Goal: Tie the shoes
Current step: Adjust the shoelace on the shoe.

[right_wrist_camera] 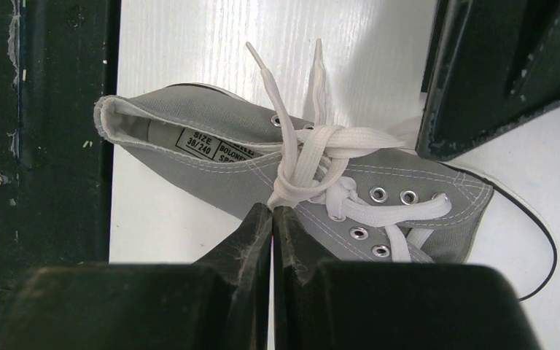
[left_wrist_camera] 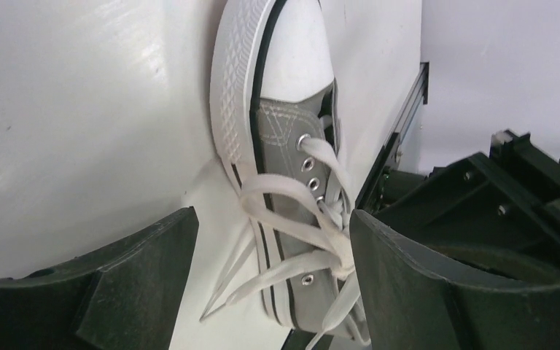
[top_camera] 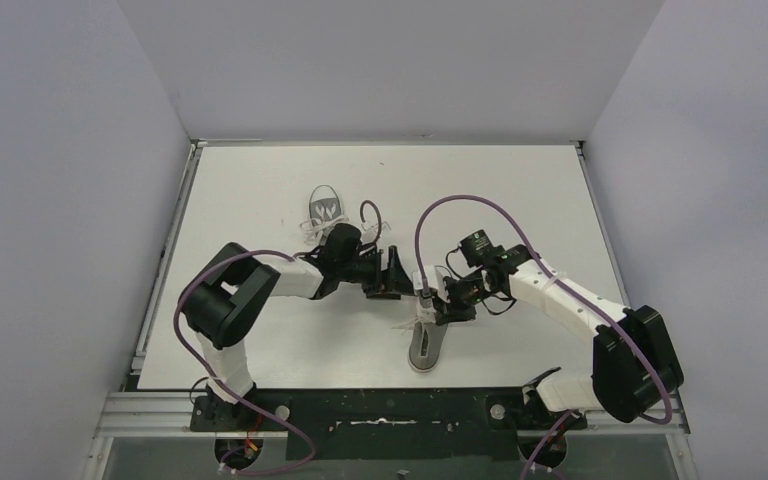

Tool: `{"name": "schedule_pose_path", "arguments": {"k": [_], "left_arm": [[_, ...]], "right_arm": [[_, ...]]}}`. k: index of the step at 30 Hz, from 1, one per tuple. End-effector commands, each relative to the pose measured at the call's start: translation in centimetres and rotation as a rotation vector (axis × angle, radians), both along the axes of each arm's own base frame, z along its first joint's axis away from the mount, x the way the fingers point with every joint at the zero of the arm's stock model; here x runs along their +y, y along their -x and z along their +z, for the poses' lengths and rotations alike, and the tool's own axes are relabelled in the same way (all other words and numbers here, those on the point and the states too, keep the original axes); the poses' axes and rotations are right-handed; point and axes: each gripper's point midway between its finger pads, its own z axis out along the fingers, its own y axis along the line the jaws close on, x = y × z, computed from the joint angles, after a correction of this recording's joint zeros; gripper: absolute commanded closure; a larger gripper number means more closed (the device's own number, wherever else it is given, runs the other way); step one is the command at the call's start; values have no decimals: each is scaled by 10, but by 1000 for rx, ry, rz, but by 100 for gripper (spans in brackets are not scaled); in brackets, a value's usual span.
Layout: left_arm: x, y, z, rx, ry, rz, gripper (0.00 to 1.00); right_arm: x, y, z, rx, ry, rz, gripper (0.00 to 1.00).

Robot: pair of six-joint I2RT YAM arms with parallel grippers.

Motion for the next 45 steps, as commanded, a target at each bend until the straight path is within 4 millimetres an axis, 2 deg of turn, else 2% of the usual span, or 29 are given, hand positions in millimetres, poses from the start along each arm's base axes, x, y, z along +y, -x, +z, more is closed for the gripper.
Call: {"name": "schedule_pose_path", "arguments": {"k": [1,5,7,10,13,15,19,21,23,27,31,36,37,38,40,41,45], "left_arm": [[-28,-18,24,-45,86,18,28],[-34,-15,22,-68,87,-6,37],[-28,-12,23,-102,61,-19,36],[-8,-2,31,-242,54,2,29],[22,14,17,-335,9,-1,28],[29,20,16,-402,14,-27,33],[32,21,3,-518,-45,-77,52],[27,22,3,-576,-28,-113,54],[22,23,3,-602,-32,-129,52],[21,21,9,-651,-9,-83,42],[53,13,16,-685,-88,89,26],[76,19,29,-704,-189,107,27],[78,21,30,-702,-188,107,31],[76,26,31,-712,-178,76,38],[65,38,29,-705,-137,-26,69],[57,45,29,-714,-94,-81,77],[40,55,23,-714,-30,-163,79]], "right_arm": [[6,-8,10,-69,-36,17,100],[6,-9,10,-64,-34,19,100],[6,-9,11,-66,-30,22,100],[6,-8,11,-62,-32,28,100],[5,-8,11,-55,-36,31,100],[5,-9,12,-54,-43,28,100],[6,-9,13,-48,-46,30,100],[6,-10,14,-48,-47,32,100],[7,-10,14,-45,-44,36,100],[7,-10,13,-33,-40,41,100],[6,-9,13,-34,-36,41,100],[7,-8,11,-25,-45,40,100],[8,-8,11,-21,-46,42,100],[8,-9,10,-21,-47,42,100],[8,-10,10,-24,-44,43,100],[8,-11,10,-26,-43,43,100],[8,-11,11,-25,-38,45,100]]}}
